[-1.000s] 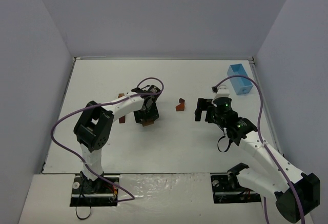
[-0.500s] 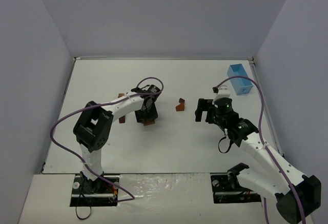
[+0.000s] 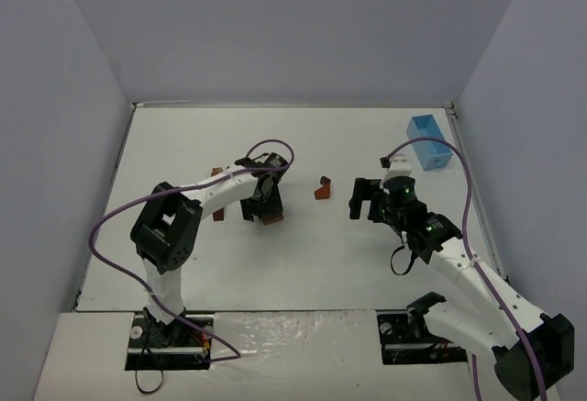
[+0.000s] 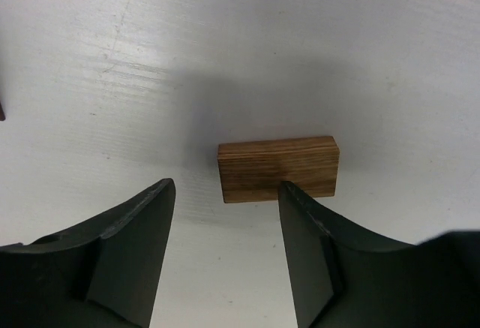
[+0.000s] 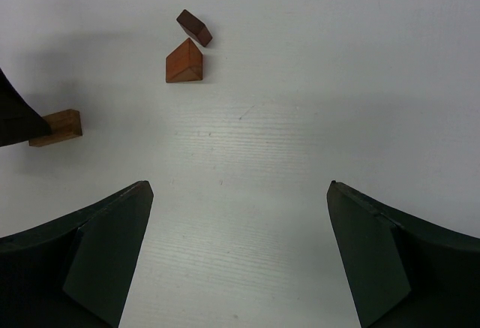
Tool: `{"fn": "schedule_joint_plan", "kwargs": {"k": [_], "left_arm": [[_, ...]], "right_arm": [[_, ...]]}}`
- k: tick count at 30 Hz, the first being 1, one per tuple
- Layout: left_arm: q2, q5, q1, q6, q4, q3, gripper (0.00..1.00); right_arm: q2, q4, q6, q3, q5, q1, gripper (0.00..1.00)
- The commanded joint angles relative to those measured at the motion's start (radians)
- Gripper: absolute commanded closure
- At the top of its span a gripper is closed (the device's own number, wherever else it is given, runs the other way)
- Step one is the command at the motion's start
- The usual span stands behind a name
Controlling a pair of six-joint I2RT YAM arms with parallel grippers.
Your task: Build the wood block tower
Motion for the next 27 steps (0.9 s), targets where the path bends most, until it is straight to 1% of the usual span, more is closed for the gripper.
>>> {"fn": "schedule_joint_plan", "kwargs": {"k": [1,3,7,11,27], "left_arm": [[-0.100,-0.018,-0.018,-0.004,-0.019,0.052,0.41],[-0.104,-0.019,-0.018,-0.012,-0.023,0.068,0.34],[-0.067,-0.012,-0.020,-0.036,-0.020,0.090,0.29],[-0.024,-0.005,-0.023,-0.050,-0.022,0.123,0.29],[0.060,0.005,-0.023,-0.065,-0.037,0.151,0.29]], "right_arm": [[-0.026,0.038,-0.007,-0.004,-0.003,-0.008,0.00],[-0.028,0.038,-0.008,-0.006,-0.003,-0.009,0.00],[-0.024,0.038,-0.010,-0.006,-0.002,-0.011,0.00],[-0.026,0.038,-0.011,-0.006,-0.002,-0.013,0.00],[-0.062,0.038,-0.018,-0.020,-0.006,-0.017,0.00]]}}
